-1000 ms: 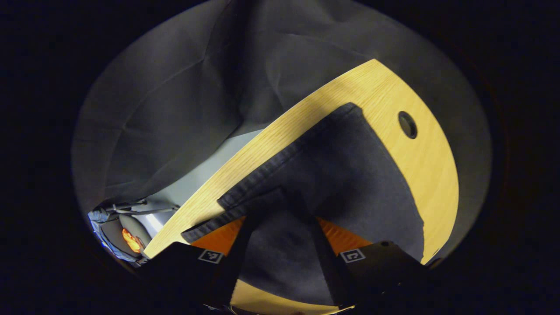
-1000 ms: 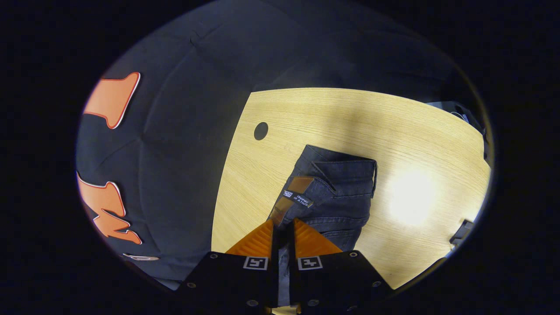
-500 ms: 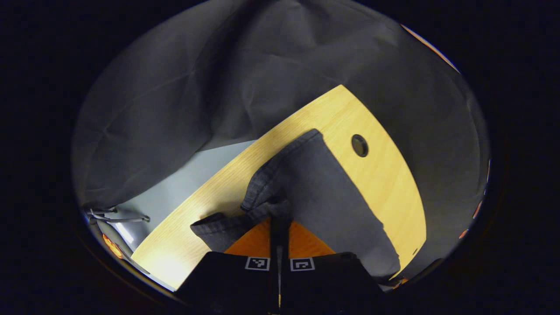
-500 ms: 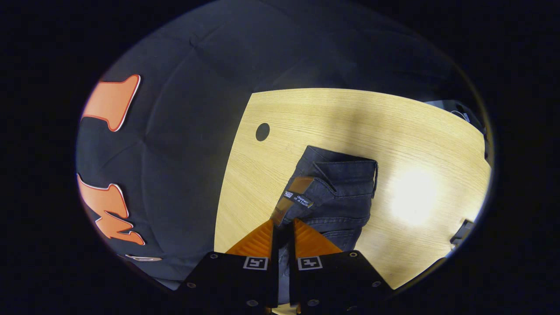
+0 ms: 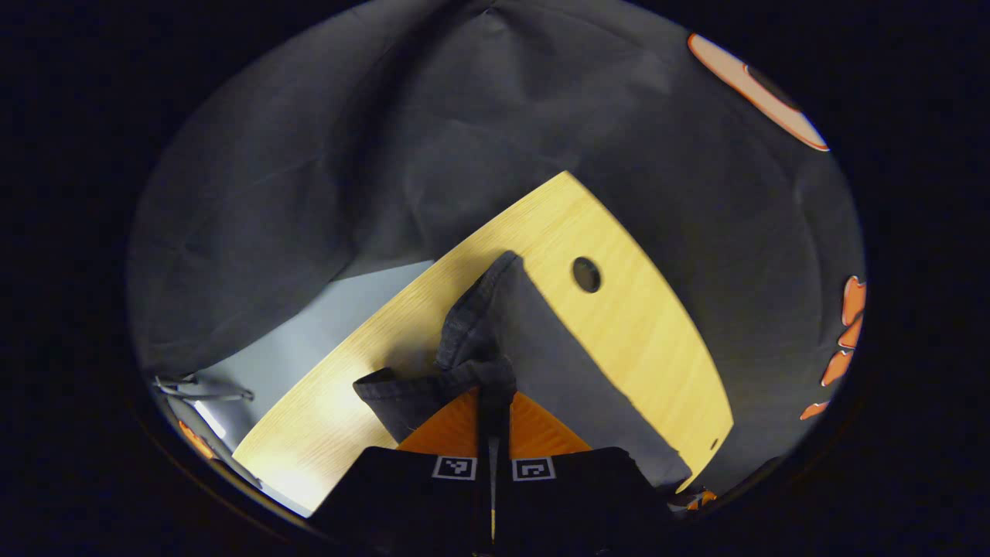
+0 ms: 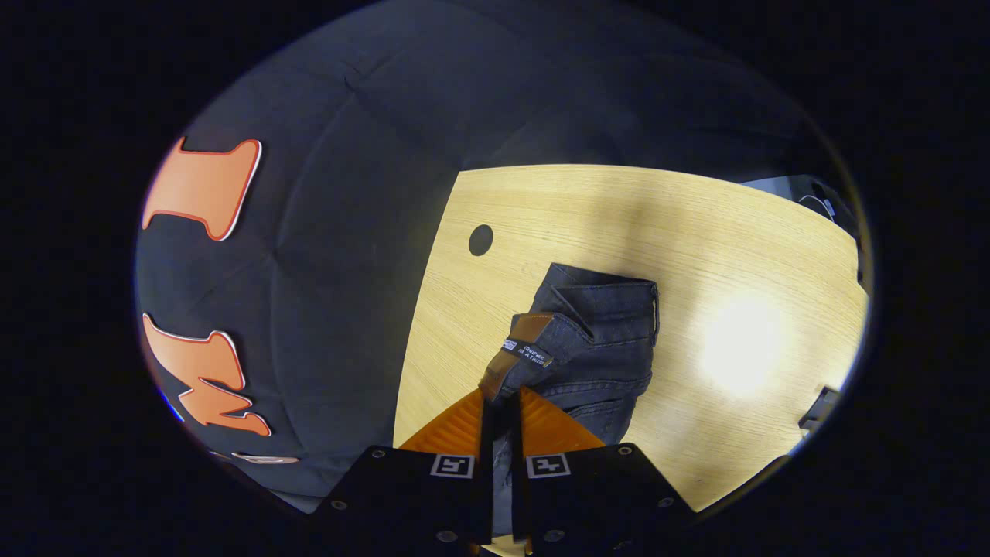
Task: Grasp the waist and the cuffs of the jeans and fold them to make the two legs overlap; first hold the waist and fold one-third of the jeans toward the cuffs, then hold the cuffs and fold the remaining one-third in the same direction to finish folding.
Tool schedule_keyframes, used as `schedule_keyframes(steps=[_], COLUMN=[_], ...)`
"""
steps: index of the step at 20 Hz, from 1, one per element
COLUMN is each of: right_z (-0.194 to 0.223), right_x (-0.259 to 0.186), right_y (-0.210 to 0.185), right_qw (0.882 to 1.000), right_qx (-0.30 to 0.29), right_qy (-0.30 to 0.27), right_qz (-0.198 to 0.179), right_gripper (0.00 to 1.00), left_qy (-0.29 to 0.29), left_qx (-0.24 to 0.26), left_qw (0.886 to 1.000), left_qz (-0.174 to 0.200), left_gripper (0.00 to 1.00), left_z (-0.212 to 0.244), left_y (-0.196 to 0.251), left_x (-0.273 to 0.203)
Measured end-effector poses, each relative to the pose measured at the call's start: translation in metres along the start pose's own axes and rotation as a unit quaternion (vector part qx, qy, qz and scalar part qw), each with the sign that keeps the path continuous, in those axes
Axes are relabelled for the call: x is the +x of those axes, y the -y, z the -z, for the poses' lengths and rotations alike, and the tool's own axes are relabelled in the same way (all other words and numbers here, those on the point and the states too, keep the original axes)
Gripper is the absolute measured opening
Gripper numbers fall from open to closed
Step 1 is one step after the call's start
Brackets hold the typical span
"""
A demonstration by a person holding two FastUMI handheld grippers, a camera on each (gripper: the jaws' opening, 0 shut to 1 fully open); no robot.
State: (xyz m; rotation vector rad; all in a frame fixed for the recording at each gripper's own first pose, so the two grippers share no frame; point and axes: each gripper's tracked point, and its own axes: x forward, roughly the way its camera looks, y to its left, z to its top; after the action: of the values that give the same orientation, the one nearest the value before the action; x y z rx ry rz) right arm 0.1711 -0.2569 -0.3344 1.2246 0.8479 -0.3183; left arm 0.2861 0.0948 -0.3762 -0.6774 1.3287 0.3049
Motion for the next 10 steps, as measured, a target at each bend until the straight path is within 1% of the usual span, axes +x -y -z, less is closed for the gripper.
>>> schedule_keyframes(steps=[1, 2, 4, 5, 6, 8, 9, 10], right_z=[0.002, 0.001, 0.000, 0.001, 0.001, 0.001, -0.001, -0.002], right_x=[0.000, 0.002, 0.001, 0.000, 0.000, -0.001, 0.000, 0.001], right_y=[0.002, 0.002, -0.002, -0.001, 0.001, -0.003, -0.004, -0.006], right_qw=[1.000, 1.000, 1.000, 1.000, 1.000, 1.000, 1.000, 1.000], right_qx=[-0.005, -0.005, 0.000, -0.001, -0.003, 0.000, 0.004, 0.008], right_qy=[0.000, -0.001, -0.002, -0.003, -0.004, -0.006, -0.007, -0.011], right_qz=[0.002, 0.003, -0.001, -0.005, -0.005, -0.008, -0.014, -0.017], right_gripper=[0.11, 0.10, 0.11, 0.10, 0.11, 0.10, 0.11, 0.10], left_qy=[-0.011, -0.015, -0.012, -0.010, -0.013, -0.014, 0.012, 0.018], left_qx=[-0.017, -0.030, -0.039, -0.032, -0.028, -0.013, -0.023, -0.014], left_qw=[1.000, 0.999, 0.999, 0.999, 1.000, 1.000, 0.999, 0.999], left_qz=[-0.009, -0.004, 0.000, 0.006, 0.004, 0.022, 0.033, 0.035], left_gripper=[0.03, 0.02, 0.03, 0.02, 0.03, 0.03, 0.03, 0.03], left_z=[0.005, 0.005, 0.004, 0.004, 0.009, 0.013, 0.002, -0.007], left_y=[-0.011, -0.012, -0.012, -0.011, -0.012, -0.008, -0.001, 0.001], left_x=[0.003, 0.001, -0.001, -0.001, -0.006, -0.020, -0.022, -0.019])
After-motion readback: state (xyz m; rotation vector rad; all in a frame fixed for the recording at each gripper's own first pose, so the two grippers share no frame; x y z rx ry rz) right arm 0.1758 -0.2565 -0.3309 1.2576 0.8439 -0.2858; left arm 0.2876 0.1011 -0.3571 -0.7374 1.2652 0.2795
